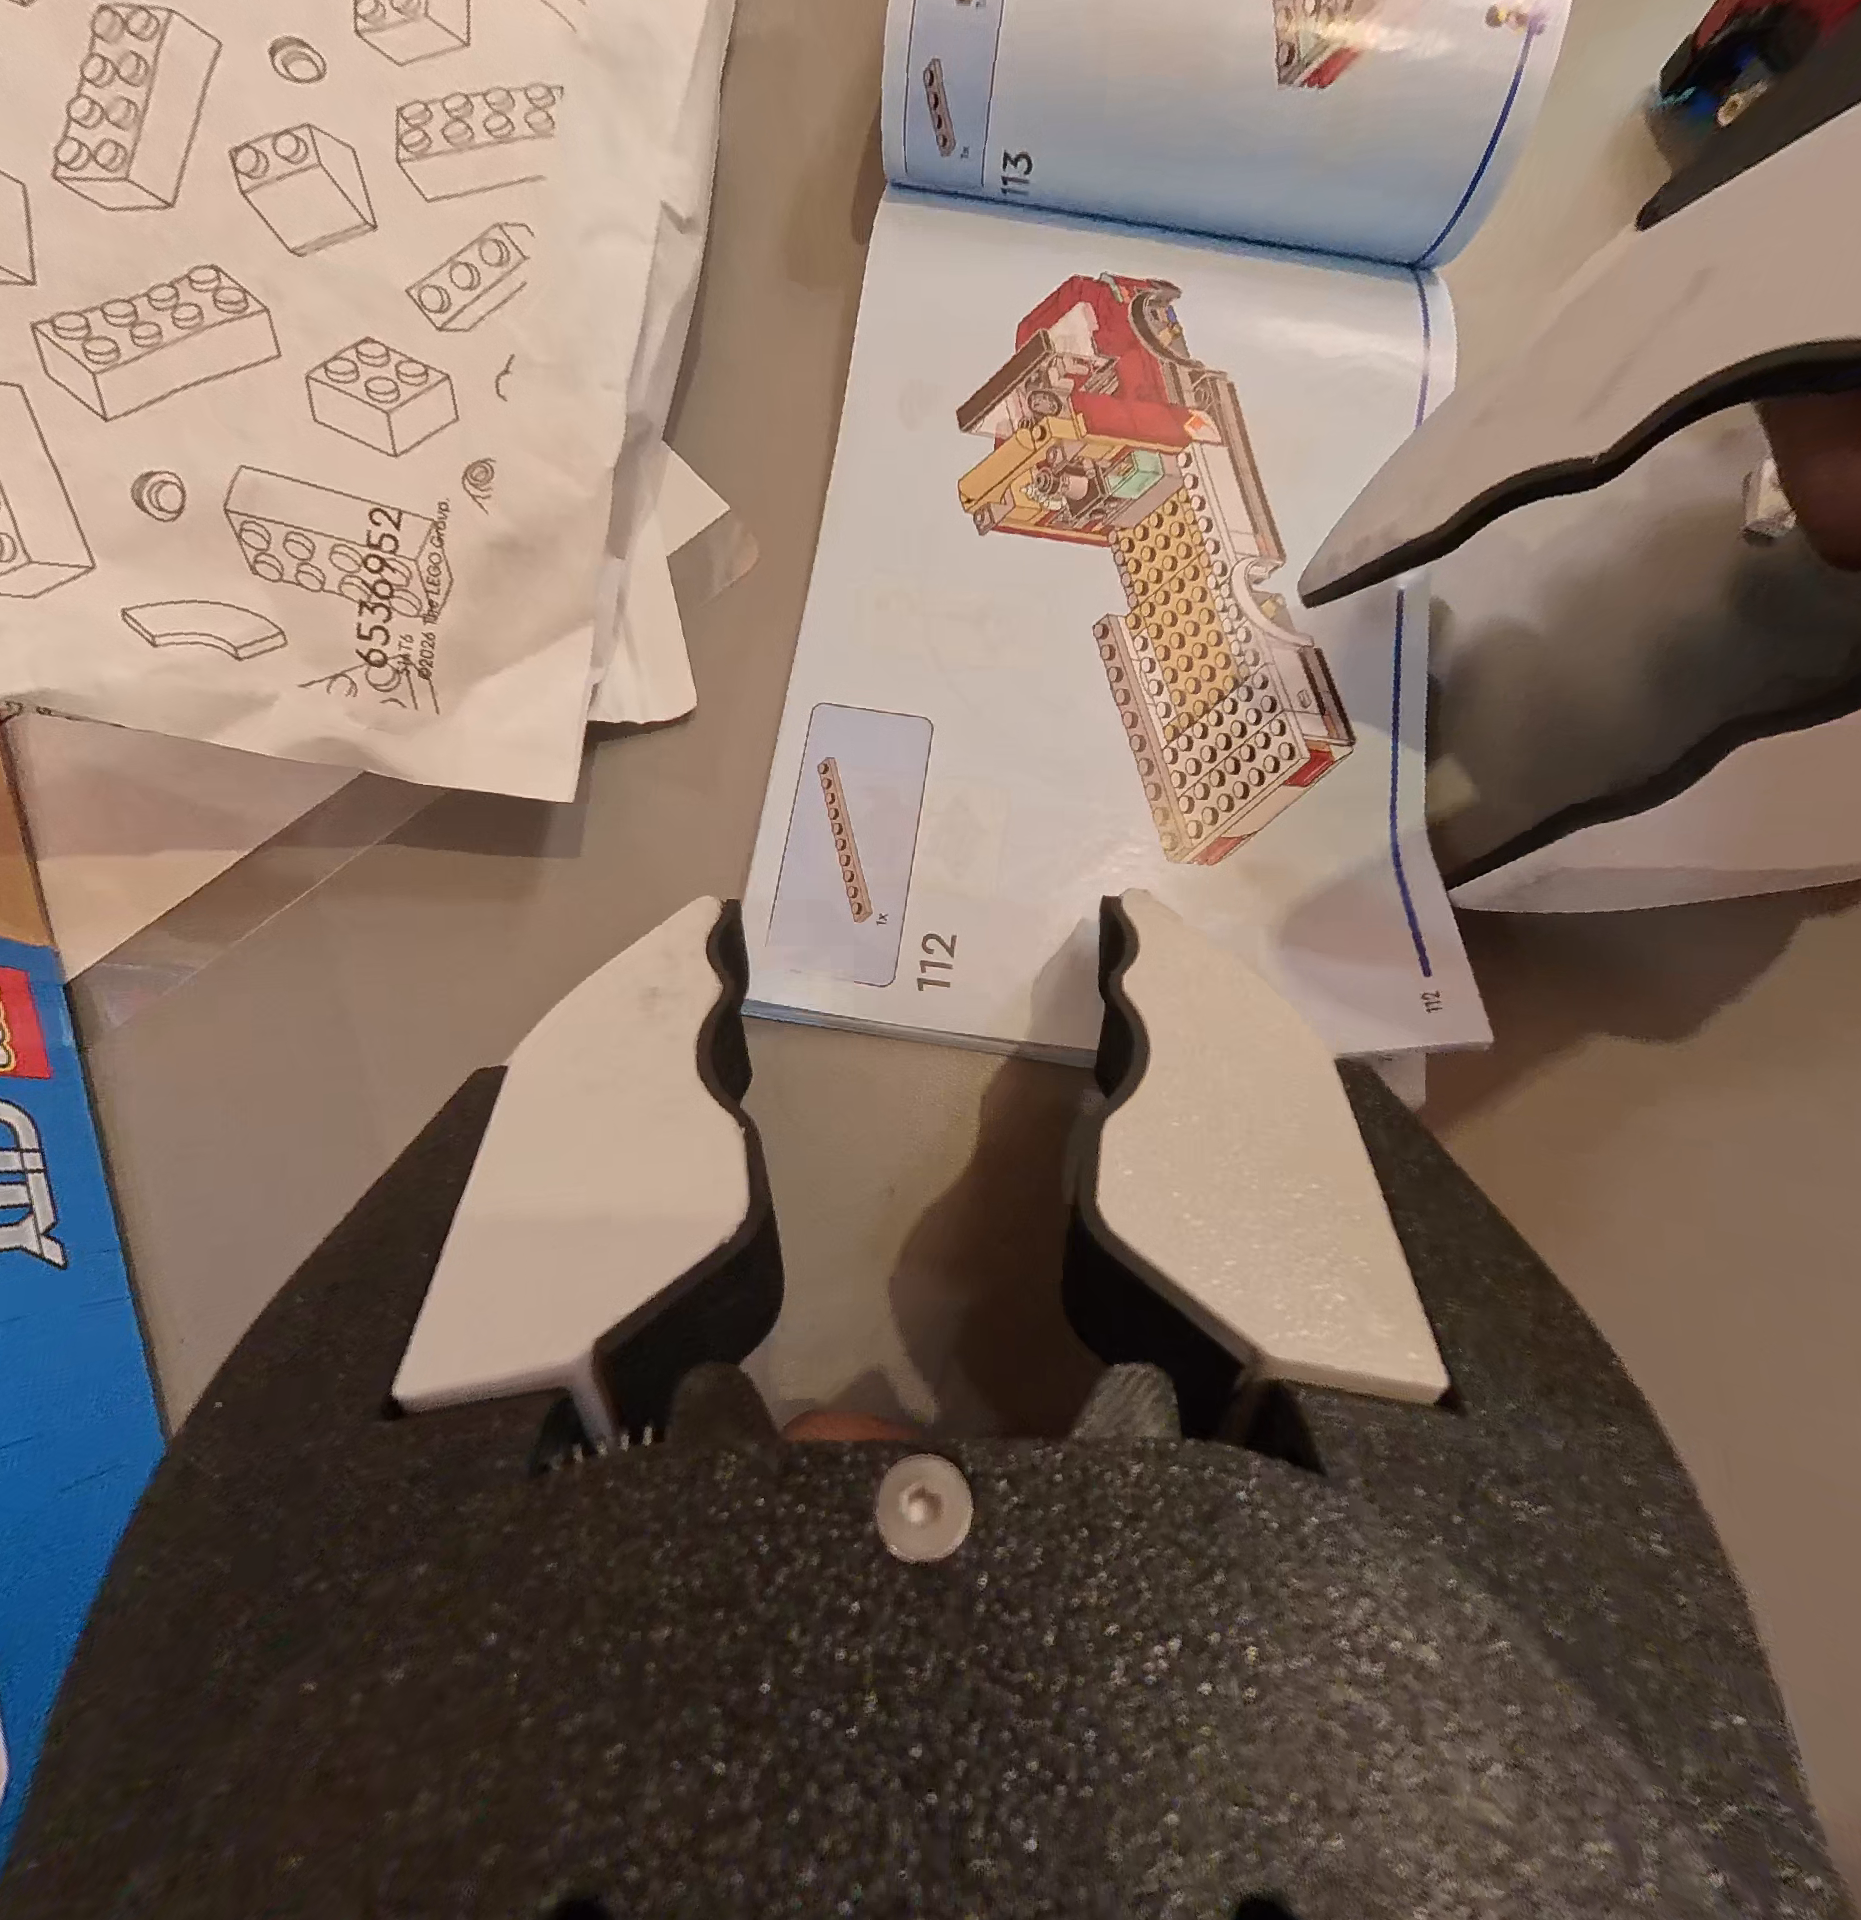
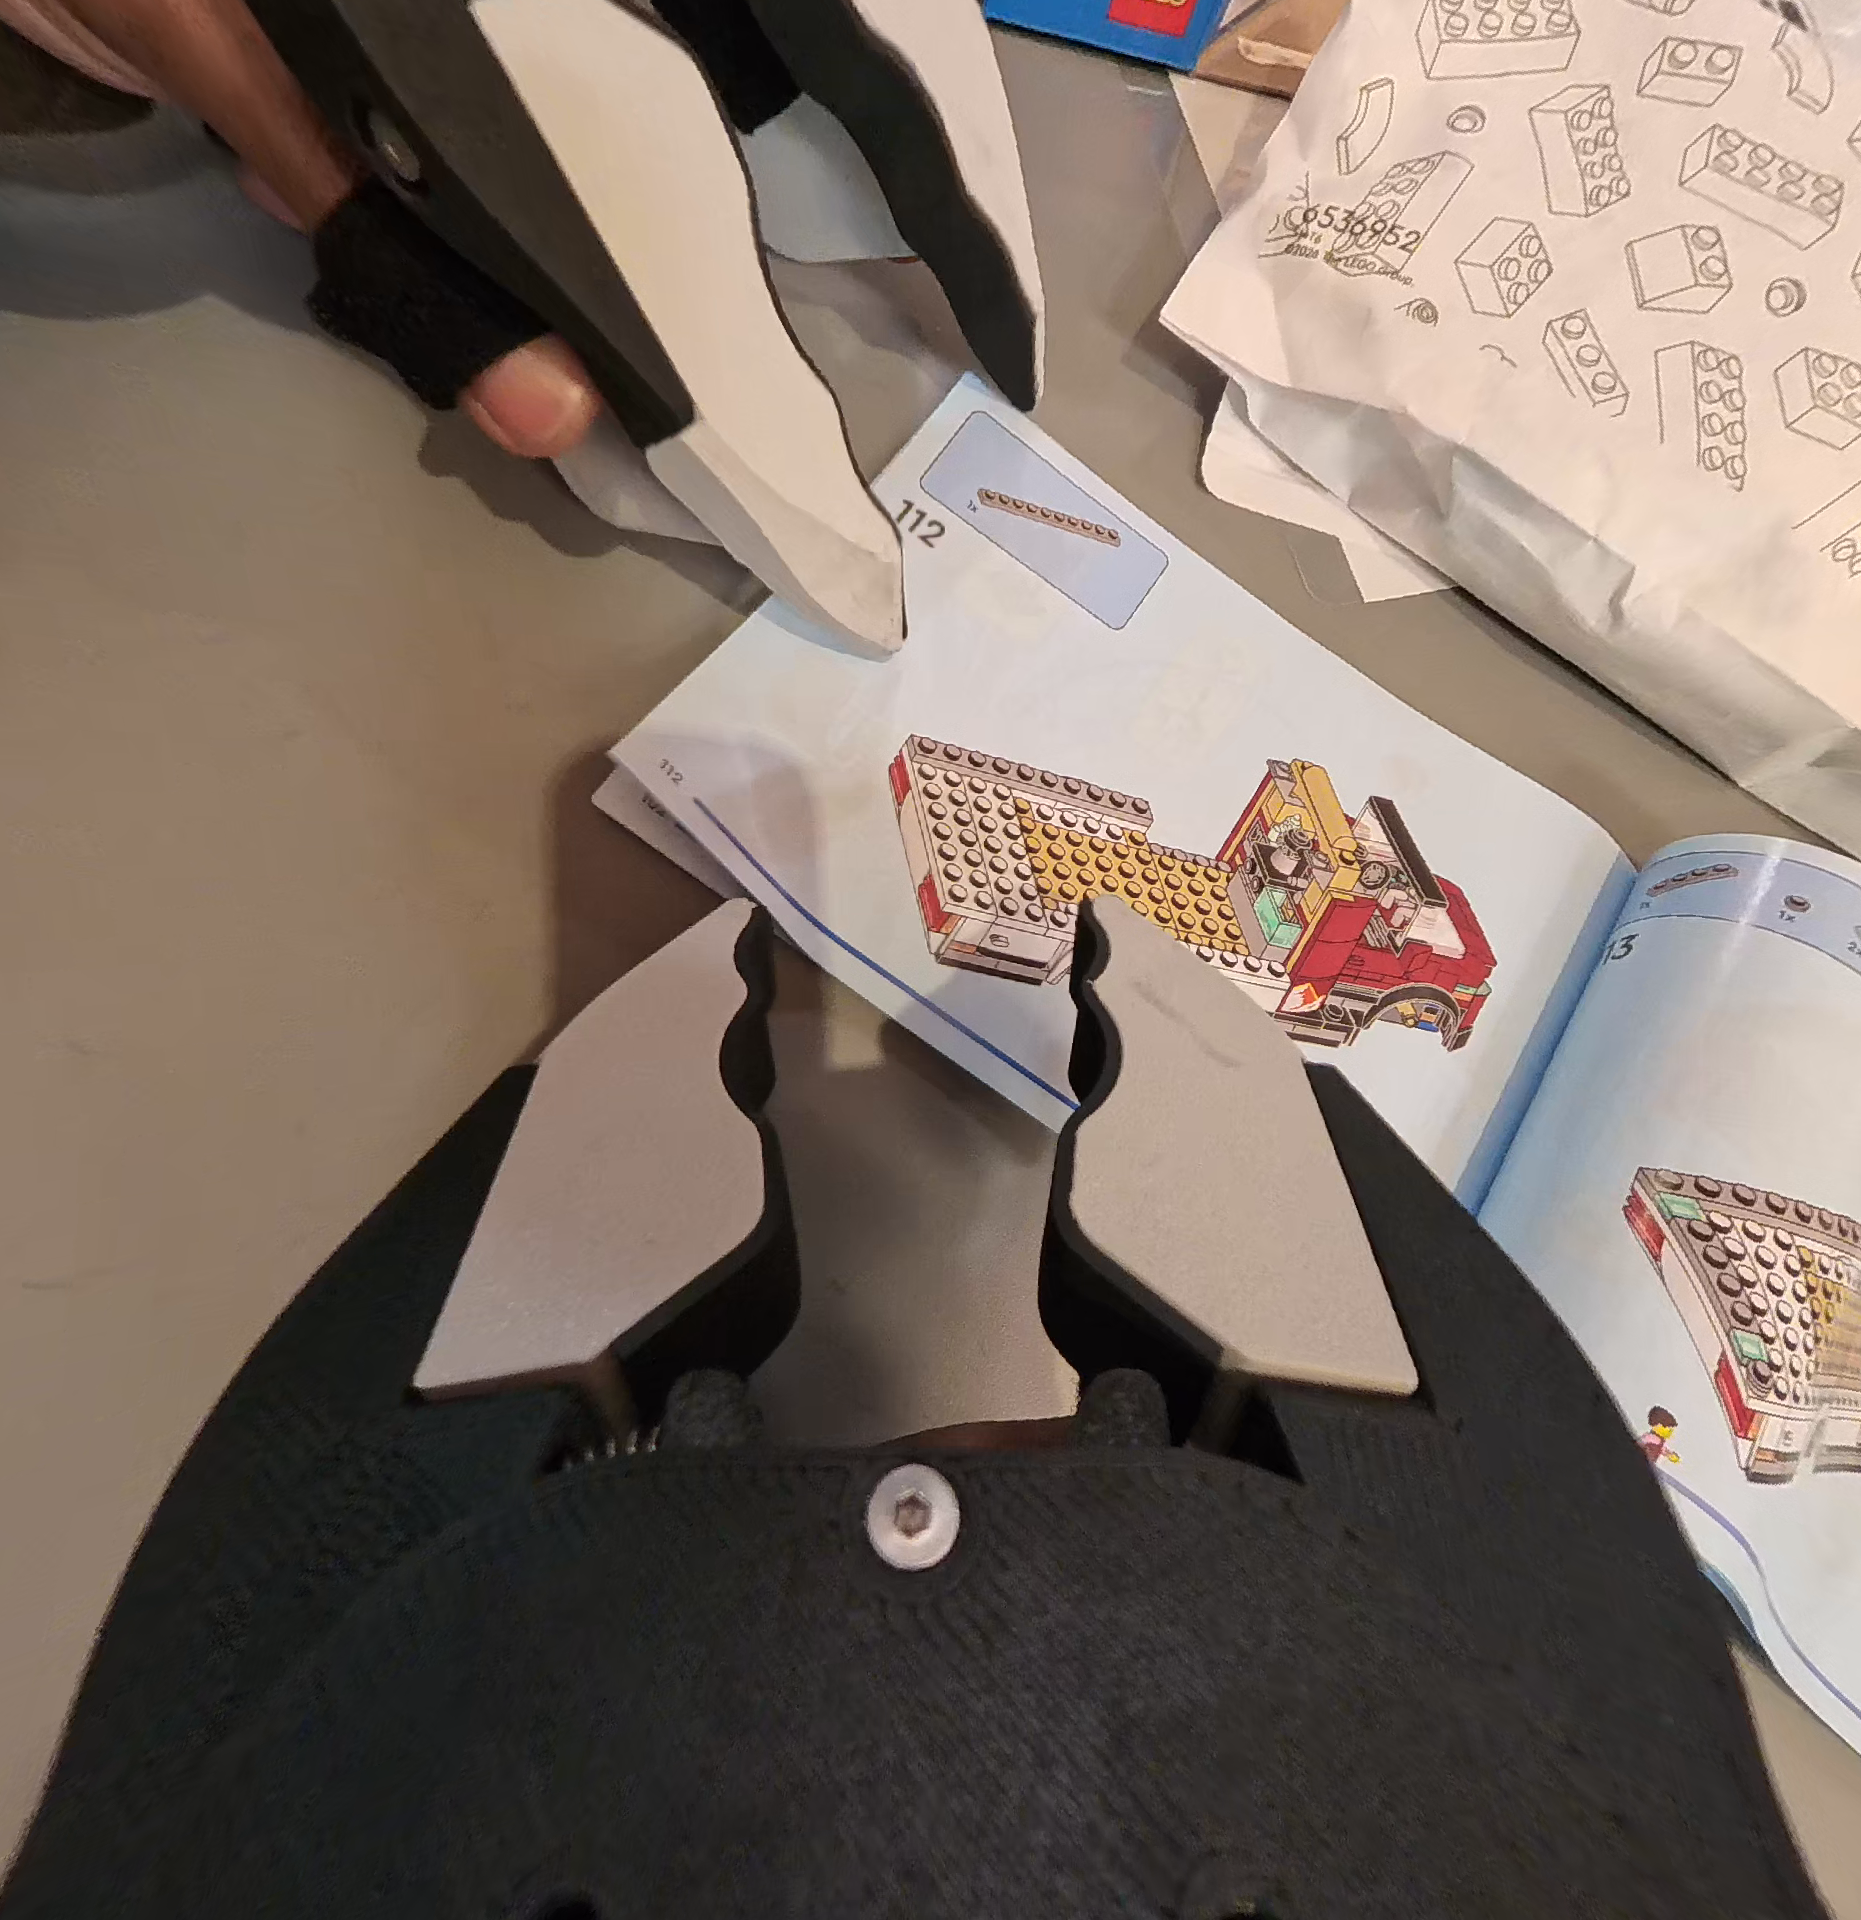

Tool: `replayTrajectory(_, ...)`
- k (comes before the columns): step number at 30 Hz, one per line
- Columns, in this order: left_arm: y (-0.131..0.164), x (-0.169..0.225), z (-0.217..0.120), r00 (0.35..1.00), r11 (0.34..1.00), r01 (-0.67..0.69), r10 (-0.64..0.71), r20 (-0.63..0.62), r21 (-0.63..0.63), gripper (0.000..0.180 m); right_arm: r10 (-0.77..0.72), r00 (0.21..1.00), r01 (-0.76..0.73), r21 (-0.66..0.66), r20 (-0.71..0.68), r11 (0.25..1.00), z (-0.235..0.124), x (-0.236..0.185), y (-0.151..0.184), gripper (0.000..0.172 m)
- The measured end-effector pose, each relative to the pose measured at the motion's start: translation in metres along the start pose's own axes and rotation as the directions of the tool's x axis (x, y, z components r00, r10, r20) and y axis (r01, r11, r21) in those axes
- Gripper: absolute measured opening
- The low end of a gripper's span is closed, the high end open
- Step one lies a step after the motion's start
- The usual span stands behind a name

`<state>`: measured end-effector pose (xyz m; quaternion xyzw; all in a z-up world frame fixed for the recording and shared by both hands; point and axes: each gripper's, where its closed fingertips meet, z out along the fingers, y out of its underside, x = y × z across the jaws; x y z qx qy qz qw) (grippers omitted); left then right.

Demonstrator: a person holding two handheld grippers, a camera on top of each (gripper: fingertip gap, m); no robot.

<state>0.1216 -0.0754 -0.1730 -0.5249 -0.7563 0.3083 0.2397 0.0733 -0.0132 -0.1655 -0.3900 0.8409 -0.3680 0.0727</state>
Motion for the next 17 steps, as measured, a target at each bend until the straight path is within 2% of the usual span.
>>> replayTrajectory(5, -0.007, 0.002, -0.007, 0.999, 0.999, 0.009, -0.007, -0.032, 0.050, 0.067, 0.025, 1.000, -0.025, 0.004, 0.004, 1.000, 0.000, 0.002, 0.000, 0.055)
replayTrajectory(12, -0.022, 0.018, -0.024, 0.989, 0.986, -0.014, 0.037, -0.140, 0.165, 0.071, 0.050, 0.999, -0.050, 0.008, 0.003, 0.999, -0.001, 0.005, 0.000, 0.054)
replayTrajectory(17, -0.020, 0.029, -0.025, 0.980, 0.984, -0.068, 0.097, -0.173, 0.167, 0.074, 0.056, 0.998, -0.056, 0.008, 0.004, 0.998, -0.002, 0.006, 0.000, 0.053)
